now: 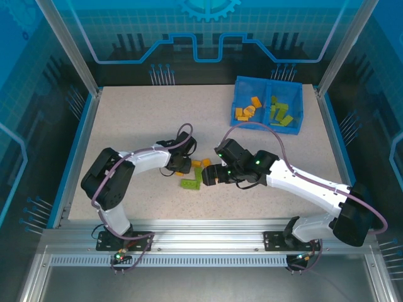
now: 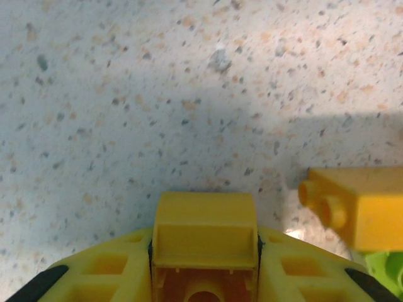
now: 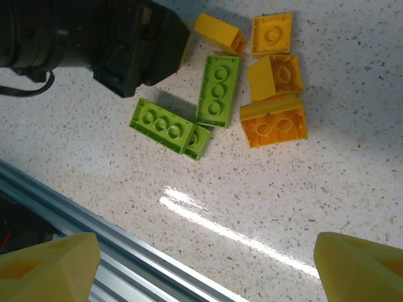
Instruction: Sort the legos into containers by color
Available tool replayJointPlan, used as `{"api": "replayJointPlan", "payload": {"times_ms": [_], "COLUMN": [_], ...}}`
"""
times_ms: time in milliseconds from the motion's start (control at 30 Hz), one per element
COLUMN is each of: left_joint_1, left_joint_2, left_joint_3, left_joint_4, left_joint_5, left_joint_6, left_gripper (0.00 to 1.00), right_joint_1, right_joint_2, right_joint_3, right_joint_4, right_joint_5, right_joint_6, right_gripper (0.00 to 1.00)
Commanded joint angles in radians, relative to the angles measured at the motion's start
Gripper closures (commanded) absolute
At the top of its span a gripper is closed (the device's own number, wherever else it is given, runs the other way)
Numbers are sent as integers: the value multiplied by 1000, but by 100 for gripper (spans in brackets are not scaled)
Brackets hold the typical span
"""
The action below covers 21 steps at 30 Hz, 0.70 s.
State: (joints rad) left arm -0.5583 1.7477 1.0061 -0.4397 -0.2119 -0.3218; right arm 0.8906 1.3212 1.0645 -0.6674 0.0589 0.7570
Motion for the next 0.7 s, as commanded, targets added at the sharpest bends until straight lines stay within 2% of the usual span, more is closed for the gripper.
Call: {"api": "replayJointPlan", "payload": {"times_ms": [0,167,267,367,467,667], "left_joint_1": [8,-34,-117,-214,-272,-275], "left_joint_2": [-108,-290,-287,-164,37,462], "left_joint_3": [-16,72,193,361,579,1061], "left_joint_4": [-29,-68,-51,-4,26,86], "left_joint_5": [17,16,-3,-39,-89,-220], "left_joint_6": [-87,-145,-163,-157,-126,-34], "left_gripper": [71,75,76,75,75,77], "right_joint_1": [12,-16,-58,-129,-200,-266], "right_joint_2": [-12,-68,-149,-256,-370,-533], "right_joint_3": [44,75,67,36,-15,-86], "right_joint_4": [-23,-49,-95,-147,-167,-208], "right_joint_5": [47,126,256,395,458,454], "right_joint_6": [40,46,59,93,108,114], "right_gripper": [10,10,10,10,10,10]}}
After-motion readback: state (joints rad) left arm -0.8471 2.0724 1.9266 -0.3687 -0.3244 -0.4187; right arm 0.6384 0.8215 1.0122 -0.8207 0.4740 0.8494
